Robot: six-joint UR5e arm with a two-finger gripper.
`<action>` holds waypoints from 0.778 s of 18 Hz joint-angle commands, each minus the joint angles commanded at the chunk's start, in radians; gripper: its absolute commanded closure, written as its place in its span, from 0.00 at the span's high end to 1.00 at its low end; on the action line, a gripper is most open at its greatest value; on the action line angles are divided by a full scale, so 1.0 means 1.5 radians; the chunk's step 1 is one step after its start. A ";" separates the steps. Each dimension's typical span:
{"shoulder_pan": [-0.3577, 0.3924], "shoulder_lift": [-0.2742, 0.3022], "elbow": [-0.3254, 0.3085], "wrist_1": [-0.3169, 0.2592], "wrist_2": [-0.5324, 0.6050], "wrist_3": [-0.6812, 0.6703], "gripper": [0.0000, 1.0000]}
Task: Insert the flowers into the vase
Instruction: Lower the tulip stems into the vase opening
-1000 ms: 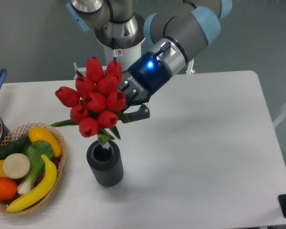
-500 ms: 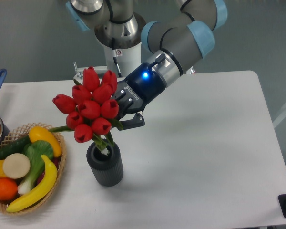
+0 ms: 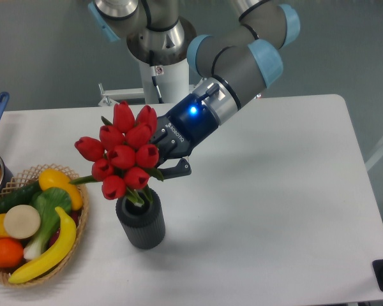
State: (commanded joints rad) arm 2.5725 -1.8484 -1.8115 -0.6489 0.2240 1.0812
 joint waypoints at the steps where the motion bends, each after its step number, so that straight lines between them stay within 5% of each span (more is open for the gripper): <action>1: 0.000 -0.001 -0.007 0.000 0.002 0.013 0.15; 7: -0.001 -0.030 -0.025 0.000 0.008 0.072 0.21; 14: -0.003 -0.054 -0.028 0.000 0.008 0.077 0.39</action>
State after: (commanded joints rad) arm 2.5679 -1.9297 -1.8530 -0.6489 0.2362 1.1965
